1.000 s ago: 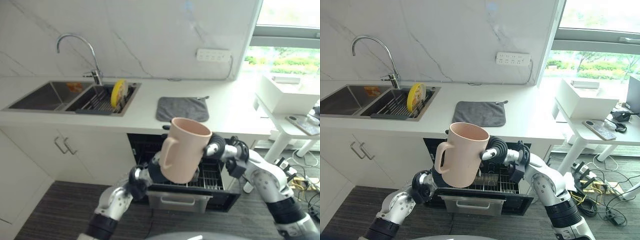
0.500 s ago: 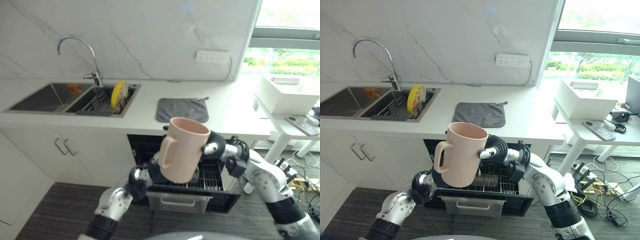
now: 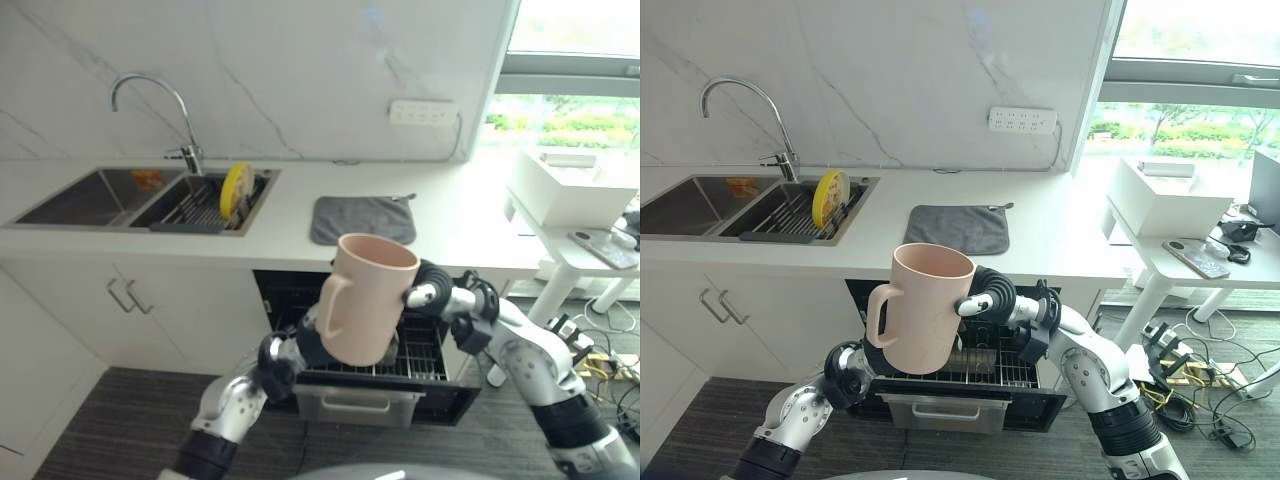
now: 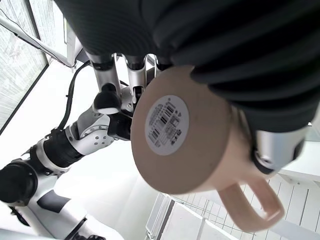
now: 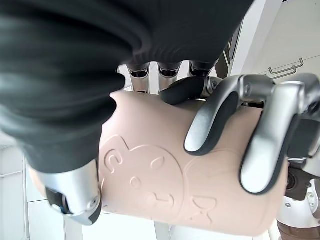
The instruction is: Place the dishes in the dishwasher.
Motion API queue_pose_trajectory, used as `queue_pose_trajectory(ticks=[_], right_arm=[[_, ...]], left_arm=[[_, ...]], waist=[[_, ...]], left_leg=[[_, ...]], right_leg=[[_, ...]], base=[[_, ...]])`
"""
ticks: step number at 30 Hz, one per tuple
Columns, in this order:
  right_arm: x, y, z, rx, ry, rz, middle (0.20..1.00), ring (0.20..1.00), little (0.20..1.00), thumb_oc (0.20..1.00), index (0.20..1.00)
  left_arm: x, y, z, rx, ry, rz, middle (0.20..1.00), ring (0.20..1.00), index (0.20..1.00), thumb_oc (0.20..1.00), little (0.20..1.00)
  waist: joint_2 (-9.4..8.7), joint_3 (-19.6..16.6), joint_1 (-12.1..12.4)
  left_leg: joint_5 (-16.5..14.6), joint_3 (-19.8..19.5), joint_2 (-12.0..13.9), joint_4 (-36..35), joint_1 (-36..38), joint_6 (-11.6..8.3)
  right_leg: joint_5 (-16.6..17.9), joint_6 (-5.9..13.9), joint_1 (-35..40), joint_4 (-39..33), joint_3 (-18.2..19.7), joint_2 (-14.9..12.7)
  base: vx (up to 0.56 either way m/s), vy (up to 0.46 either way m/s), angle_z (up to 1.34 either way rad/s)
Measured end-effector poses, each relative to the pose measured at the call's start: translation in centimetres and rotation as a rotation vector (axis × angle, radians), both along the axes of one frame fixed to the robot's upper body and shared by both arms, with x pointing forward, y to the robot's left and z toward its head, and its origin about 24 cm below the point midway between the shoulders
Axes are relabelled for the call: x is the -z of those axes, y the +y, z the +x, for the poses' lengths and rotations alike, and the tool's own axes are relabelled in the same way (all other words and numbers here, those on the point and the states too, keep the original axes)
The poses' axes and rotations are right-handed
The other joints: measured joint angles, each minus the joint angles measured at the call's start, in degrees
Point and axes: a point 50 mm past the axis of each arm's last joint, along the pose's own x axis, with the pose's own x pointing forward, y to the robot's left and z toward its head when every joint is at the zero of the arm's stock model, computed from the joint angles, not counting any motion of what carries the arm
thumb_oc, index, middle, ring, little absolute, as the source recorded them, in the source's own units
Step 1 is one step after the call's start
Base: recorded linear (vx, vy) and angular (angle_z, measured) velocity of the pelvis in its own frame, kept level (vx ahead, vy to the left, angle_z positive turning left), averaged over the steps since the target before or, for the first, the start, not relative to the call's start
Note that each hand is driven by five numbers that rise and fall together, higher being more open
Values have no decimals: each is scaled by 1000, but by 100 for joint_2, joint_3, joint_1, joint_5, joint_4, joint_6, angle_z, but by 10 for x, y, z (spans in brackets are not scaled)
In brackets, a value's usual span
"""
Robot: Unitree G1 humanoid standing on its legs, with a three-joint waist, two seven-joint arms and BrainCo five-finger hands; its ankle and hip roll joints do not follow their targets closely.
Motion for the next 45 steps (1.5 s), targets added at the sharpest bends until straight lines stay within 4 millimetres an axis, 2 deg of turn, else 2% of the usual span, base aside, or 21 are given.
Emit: queue_pose_trajectory(ticks=[7,9,10,12,15,17,25,27,31,34,37,39,43,45], right_arm=[[-2,-1,1,12,-19,7,200,200,200,200,200],[-1,0,1,17,-20,8,200,200,200,200,200],[-1,0,1,18,-20,8,200,200,200,200,200],[-3,1,0,18,-34,21,200,200,200,200,200],[-26,14,-15,-73,-153,98,200,200,200,200,200],[-34,20,-23,-120,-188,155,200,200,200,200,200],[-34,22,-22,-115,-177,172,200,200,200,200,200],[-34,21,-22,-110,-179,173,200,200,200,200,200],[-37,17,-19,-63,-204,178,200,200,200,200,200],[-42,-6,-8,95,-240,154,200,200,200,200,200],[-44,-39,7,315,-255,156,200,200,200,200,200],[-40,-52,6,415,-252,148,200,200,200,200,200],[-36,-59,6,492,-252,130,200,200,200,200,200],[-36,-60,6,511,-257,128,200,200,200,200,200]], left_arm=[[0,0,0,-2,-1,-1,200,200,200,200,200],[0,0,0,-4,-1,-1,366,366,366,366,366],[0,1,0,-4,-1,-1,1000,1000,1000,1000,1000],[1,1,1,-14,11,9,1000,1000,1000,1000,1000],[14,9,6,-100,107,68,1000,1000,1000,1000,1000],[20,15,8,-141,140,86,1000,1000,1000,1000,1000],[29,17,2,-192,206,106,1000,1000,1000,1000,1000],[31,24,5,-239,225,100,1000,1000,1000,1000,1000],[46,37,6,-360,331,107,1000,1000,1000,1000,1000],[52,59,7,-527,360,160,1000,1000,1000,1000,1000],[42,90,15,-722,306,230,1000,1000,1000,1000,1000],[26,100,20,-803,226,266,1000,1000,1000,1000,1000],[1,101,26,-904,133,269,1000,1000,1000,1000,1000],[-3,101,28,-932,106,284,1000,1000,1000,1000,1000]], waist=[[1,0,-1],[1,-1,0],[1,-1,0],[2,-1,-2],[8,-5,-9],[-2,-12,-12],[-71,-27,0],[-99,-29,-1],[-109,-29,-1],[-131,-26,1],[-143,-27,9],[-148,-26,24],[-149,-24,30],[-139,-20,31]], left_leg=[[-1,3,0,0,0,-1],[-1,7,1,0,-1,-1],[-1,7,1,0,-1,-1],[-1,10,2,0,-3,-1],[0,10,13,0,-12,-1],[0,9,13,0,-9,0],[1,0,19,-1,-7,-3],[1,-2,21,-1,-8,-3],[0,-8,23,-1,-9,-3],[0,-23,27,-1,-10,-3],[1,-66,34,-1,-11,-5],[4,-139,31,-1,-38,-7],[4,-164,37,-1,-74,-7],[3,-169,38,-1,-79,-7]], right_leg=[[0,0,-2,0,3,-2],[0,1,-5,0,3,-5],[0,0,-5,0,3,-4],[0,1,-9,0,4,-3],[0,-1,-17,0,3,0],[2,3,-12,0,2,3],[1,3,-5,-1,-4,-4],[1,2,-4,-1,-4,-2],[-2,-1,-1,-1,-21,-2],[-3,-2,10,-1,-44,-2],[-7,-3,40,-2,-96,-2],[-16,8,54,-2,-135,-4],[-16,18,56,-2,-152,5],[-17,24,60,-2,-152,6]], base=[[0,0,0],[0,0,0],[0,0,0],[0,0,0],[0,0,0],[0,0,0],[0,0,0],[0,0,0],[0,0,0],[15,-1,3],[13,-3,8],[6,-11,15],[11,-9,3],[16,-10,0]])
